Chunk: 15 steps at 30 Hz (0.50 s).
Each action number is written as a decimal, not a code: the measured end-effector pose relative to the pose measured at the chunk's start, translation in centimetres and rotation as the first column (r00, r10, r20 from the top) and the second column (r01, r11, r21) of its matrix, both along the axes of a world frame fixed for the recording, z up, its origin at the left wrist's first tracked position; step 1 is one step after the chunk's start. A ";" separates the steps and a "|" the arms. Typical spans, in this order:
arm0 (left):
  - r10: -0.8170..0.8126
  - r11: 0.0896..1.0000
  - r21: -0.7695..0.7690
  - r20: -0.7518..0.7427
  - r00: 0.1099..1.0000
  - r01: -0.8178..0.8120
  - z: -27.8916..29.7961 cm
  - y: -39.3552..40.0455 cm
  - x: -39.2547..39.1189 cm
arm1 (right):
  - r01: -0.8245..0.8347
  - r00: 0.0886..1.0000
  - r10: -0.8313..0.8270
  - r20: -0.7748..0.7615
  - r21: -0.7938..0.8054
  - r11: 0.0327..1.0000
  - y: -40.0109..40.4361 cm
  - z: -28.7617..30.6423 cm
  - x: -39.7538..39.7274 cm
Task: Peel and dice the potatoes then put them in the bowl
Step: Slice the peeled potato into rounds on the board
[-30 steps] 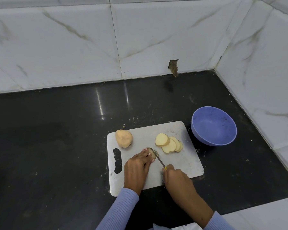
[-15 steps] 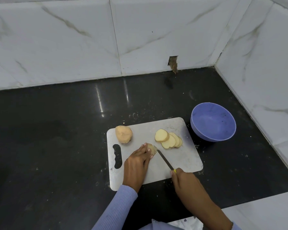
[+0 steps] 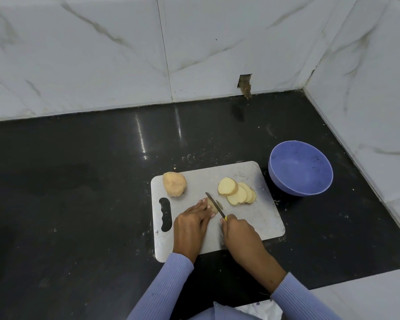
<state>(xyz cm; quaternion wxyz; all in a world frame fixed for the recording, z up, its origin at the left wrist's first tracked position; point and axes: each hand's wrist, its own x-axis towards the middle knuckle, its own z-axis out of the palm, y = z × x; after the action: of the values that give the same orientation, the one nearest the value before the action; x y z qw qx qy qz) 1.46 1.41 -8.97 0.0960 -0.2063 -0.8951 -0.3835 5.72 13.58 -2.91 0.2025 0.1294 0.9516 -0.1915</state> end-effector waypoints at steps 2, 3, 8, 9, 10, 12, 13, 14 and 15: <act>0.002 1.000 -0.010 -0.008 1.000 -0.002 0.0 0.1 0.0 | -0.004 1.000 0.004 0.013 -0.003 1.000 0.2 0.2 0.4; 0.003 1.000 -0.013 -0.011 1.000 -0.003 0.1 0.1 0.0 | -0.019 1.000 0.019 0.016 -0.001 1.000 0.4 0.3 0.9; 0.010 1.000 -0.001 0.009 1.000 -0.010 0.3 0.0 0.0 | -0.046 0.998 0.044 0.050 0.029 0.999 1.6 0.8 4.5; 0.016 1.000 0.001 0.016 1.000 -0.016 0.4 0.0 0.0 | -0.036 0.998 0.034 0.057 0.031 0.999 1.8 1.0 4.8; 0.022 1.000 0.002 0.021 1.000 -0.022 0.4 -0.1 0.0 | -0.028 0.998 0.026 0.059 0.030 0.999 2.0 1.1 4.9; 0.033 0.999 -0.007 0.023 0.999 -0.033 0.4 -0.3 0.1 | -0.016 0.999 0.015 0.051 0.015 1.000 2.3 1.3 5.1; 0.044 0.999 -0.016 0.026 0.999 -0.044 0.4 -0.3 0.1 | -0.002 1.000 0.002 0.031 -0.006 1.000 2.5 1.5 5.1; 0.057 0.998 -0.024 0.028 0.998 -0.056 0.4 -0.3 0.2 | 0.015 1.000 -0.015 0.005 -0.034 0.999 2.6 1.7 4.9; 0.066 0.997 -0.032 0.026 0.997 -0.066 0.4 -0.3 0.2 | 0.028 0.999 -0.030 -0.025 -0.060 0.998 2.7 1.9 4.6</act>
<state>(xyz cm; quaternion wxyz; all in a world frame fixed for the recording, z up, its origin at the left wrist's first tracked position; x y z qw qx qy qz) 1.68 1.11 -8.61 0.0934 -0.1729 -0.9085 -0.3689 10.34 16.28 -1.04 0.1910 0.1346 0.9461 -0.2243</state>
